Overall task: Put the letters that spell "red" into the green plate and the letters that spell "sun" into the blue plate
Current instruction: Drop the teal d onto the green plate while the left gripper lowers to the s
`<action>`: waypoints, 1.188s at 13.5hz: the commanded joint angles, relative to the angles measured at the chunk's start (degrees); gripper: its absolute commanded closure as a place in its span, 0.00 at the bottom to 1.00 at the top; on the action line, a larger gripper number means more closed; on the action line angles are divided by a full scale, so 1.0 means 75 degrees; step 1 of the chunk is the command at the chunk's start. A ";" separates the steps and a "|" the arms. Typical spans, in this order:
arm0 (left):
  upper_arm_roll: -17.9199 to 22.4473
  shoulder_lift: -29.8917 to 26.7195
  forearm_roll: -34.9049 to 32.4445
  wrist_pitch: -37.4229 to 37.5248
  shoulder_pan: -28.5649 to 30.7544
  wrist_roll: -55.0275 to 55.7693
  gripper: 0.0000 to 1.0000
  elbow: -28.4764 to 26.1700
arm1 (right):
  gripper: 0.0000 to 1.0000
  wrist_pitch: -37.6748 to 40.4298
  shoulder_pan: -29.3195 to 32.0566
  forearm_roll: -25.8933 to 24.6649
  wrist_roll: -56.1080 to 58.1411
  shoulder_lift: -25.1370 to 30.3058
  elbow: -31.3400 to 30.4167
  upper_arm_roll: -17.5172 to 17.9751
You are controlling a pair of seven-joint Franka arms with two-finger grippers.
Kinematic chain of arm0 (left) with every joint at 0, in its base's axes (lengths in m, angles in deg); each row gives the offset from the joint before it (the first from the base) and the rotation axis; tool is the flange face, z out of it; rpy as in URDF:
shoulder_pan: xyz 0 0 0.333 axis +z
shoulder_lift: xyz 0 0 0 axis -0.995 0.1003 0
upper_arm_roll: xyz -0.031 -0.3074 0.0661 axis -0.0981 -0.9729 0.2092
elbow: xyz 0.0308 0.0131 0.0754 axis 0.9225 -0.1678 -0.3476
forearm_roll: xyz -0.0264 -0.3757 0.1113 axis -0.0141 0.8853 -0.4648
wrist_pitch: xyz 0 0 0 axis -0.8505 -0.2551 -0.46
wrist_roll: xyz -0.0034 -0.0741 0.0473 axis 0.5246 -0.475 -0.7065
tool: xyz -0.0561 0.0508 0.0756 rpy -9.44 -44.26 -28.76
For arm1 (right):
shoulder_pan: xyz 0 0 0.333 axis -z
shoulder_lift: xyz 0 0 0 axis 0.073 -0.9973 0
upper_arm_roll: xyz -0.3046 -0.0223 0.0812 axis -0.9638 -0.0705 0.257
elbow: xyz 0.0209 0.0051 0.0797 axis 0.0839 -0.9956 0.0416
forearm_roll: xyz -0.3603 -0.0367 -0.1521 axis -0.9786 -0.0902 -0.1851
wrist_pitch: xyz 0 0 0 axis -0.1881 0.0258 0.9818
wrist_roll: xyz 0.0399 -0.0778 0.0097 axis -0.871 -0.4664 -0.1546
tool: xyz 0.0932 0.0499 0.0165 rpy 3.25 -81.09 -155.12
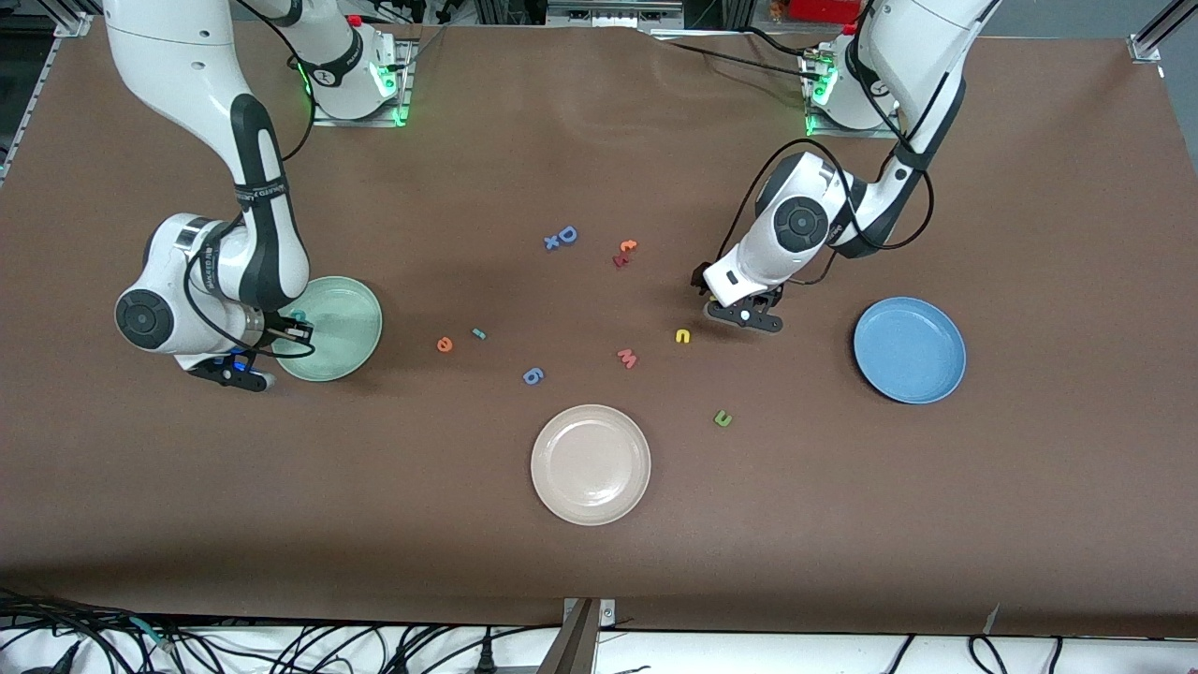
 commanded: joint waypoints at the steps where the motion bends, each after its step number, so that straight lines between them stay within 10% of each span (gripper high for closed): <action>1: 0.0029 0.0067 -0.0108 -0.0115 -0.0054 0.0060 0.02 -0.0042 | 0.01 -0.0077 0.0002 0.0190 0.0161 -0.0085 0.0077 0.0004; 16: 0.0076 0.0325 -0.0119 -0.0631 -0.0371 0.0904 0.18 -0.0053 | 0.01 -0.0192 -0.1965 0.0858 -0.3082 0.0478 0.0124 0.0214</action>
